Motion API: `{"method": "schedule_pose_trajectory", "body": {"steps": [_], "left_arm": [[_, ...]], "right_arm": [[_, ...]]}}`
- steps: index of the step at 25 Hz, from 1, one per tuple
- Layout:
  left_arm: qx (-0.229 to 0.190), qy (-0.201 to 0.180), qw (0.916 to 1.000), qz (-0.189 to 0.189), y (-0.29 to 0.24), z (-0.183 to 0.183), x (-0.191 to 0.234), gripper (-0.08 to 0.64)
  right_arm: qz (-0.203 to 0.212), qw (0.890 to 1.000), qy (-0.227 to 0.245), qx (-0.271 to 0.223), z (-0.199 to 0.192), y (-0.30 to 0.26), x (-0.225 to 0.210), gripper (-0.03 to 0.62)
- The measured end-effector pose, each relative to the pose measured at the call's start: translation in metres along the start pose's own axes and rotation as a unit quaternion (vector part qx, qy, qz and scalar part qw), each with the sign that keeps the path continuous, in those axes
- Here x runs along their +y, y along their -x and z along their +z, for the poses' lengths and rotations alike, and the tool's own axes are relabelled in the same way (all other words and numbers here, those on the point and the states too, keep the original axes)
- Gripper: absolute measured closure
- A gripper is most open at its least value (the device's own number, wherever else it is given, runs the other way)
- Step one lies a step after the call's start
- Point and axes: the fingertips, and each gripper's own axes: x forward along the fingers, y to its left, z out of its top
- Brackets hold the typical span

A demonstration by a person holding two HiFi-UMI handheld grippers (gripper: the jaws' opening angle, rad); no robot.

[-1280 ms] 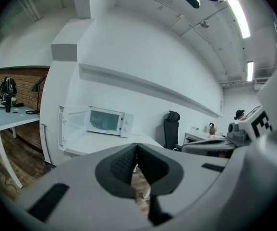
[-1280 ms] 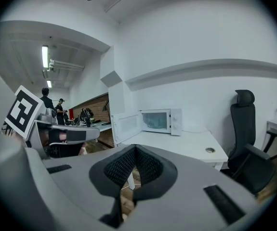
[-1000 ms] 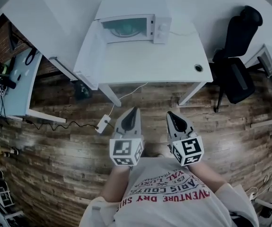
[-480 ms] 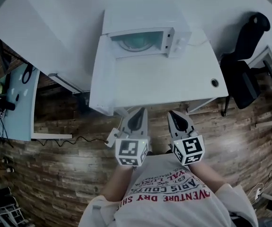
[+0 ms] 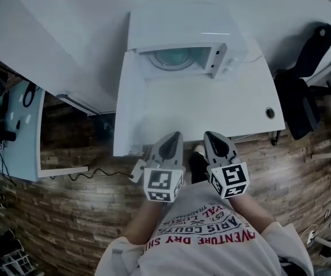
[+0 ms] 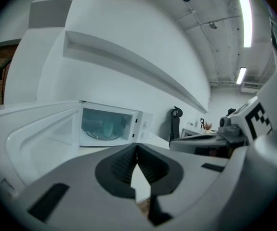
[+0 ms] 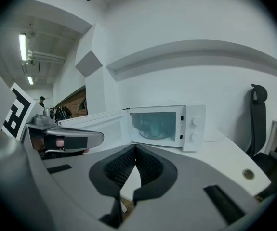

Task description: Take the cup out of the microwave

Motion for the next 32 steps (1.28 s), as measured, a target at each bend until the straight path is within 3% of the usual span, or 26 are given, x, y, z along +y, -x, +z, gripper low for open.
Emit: {"method": "schedule_pose_trajectory", "body": {"steps": [8,16,24,32], "left_arm": [[0.007,0.001,0.9995,0.032,-0.058,0.021,0.029,0.552],[0.008,0.027,0.9964,0.080,-0.131,0.043,0.055,0.552],[0.019,0.034,0.9922,0.118,-0.190,0.037,0.083,0.552],[0.005,-0.005,0.9878,0.156,-0.226,0.027,0.110,0.552]], "right_arm": [[0.035,0.999,0.004,0.009,0.021,-0.061,-0.035,0.581],[0.080,0.996,0.020,0.022,0.046,-0.121,-0.091,0.581],[0.105,0.993,0.042,0.024,0.047,-0.176,-0.134,0.581],[0.117,0.992,0.041,0.024,0.041,-0.215,-0.146,0.583]]}}
